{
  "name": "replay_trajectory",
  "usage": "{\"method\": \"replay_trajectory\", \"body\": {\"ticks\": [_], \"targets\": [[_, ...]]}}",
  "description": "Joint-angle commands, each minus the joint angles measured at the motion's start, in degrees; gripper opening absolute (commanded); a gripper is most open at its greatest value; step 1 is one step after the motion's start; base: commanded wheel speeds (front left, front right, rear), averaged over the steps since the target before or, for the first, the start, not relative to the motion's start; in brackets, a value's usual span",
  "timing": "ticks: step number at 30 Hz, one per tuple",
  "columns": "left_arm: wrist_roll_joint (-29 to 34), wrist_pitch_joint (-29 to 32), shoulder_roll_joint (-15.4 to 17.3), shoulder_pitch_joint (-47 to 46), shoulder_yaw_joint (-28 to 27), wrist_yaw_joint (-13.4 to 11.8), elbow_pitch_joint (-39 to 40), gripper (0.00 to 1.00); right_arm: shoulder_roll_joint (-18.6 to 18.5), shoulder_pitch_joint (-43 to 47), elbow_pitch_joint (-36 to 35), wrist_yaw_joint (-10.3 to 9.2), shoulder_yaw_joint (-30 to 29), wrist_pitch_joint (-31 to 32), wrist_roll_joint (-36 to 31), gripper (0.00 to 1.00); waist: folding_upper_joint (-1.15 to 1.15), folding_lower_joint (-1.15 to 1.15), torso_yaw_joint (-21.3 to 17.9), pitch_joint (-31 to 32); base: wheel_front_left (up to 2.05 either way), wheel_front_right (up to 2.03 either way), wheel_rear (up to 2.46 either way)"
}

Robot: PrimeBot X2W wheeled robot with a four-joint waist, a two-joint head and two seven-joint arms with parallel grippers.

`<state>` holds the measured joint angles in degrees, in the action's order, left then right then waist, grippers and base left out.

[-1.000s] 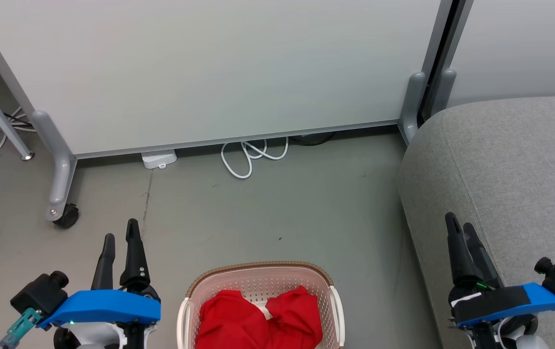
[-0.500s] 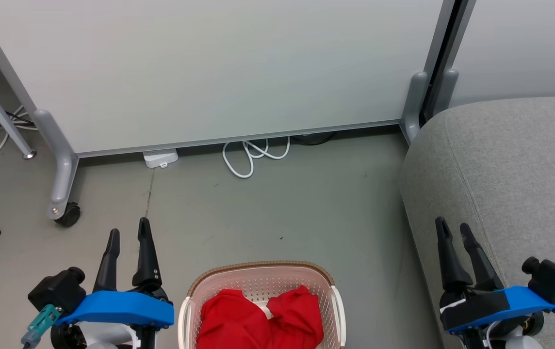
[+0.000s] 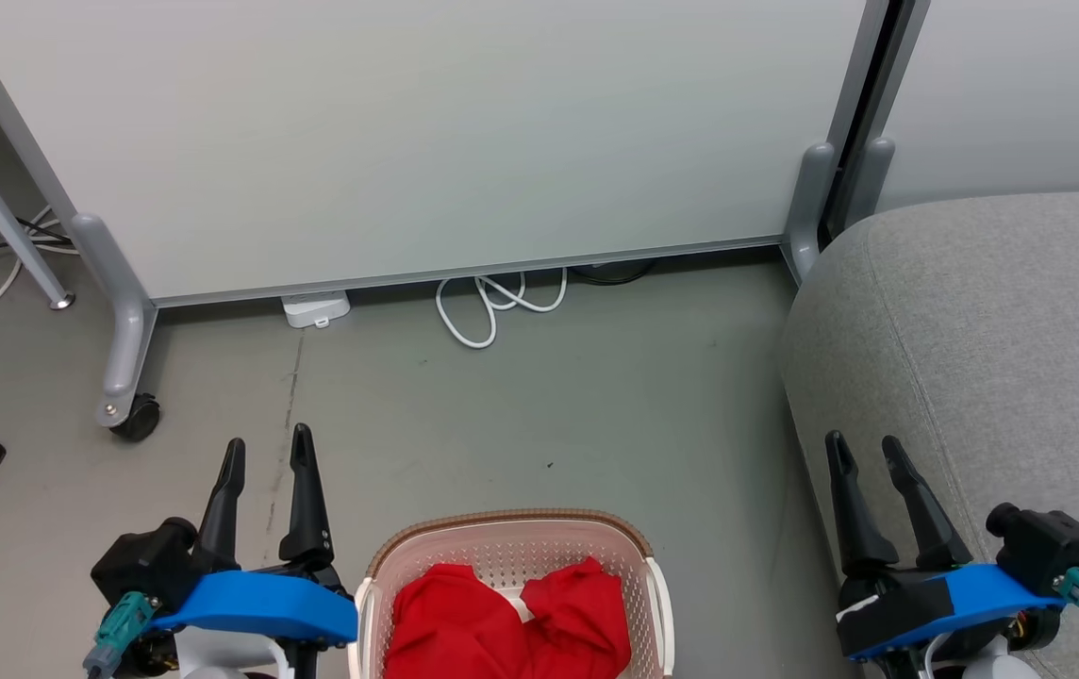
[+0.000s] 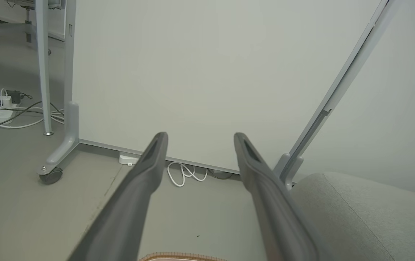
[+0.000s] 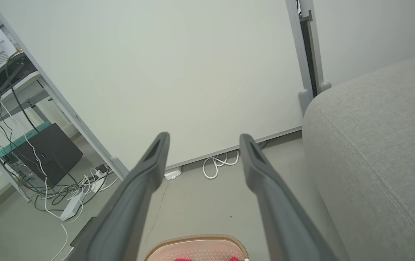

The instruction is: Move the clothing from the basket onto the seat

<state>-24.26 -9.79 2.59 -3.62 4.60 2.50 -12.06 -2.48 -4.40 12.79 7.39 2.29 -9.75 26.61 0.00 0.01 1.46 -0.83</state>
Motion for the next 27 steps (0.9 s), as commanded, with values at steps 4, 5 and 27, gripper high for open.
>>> {"method": "replay_trajectory", "body": {"ticks": [4,5,27], "targets": [[3.2,-1.1,0.4,-0.6,0.5,-0.1,0.1,1.0,-0.5,0.0,0.0,0.12,0.3,-1.0,-3.2,1.0,0.0,-0.01,0.1,-0.1,0.0,0.0,0.0],[3.7,-1.1,0.4,-0.7,0.6,-0.1,0.1,1.0,-0.5,0.0,0.0,0.12,0.3,-1.2,-3.7,1.0,0.0,-0.01,0.1,-0.1,0.0,0.0,0.0],[14.0,-3.8,0.4,-0.3,1.7,-0.7,-0.5,1.0,-0.5,0.2,0.7,0.14,1.6,-3.8,-14.1,1.0,0.0,-0.01,0.4,-0.1,0.0,0.0,0.0]]}}
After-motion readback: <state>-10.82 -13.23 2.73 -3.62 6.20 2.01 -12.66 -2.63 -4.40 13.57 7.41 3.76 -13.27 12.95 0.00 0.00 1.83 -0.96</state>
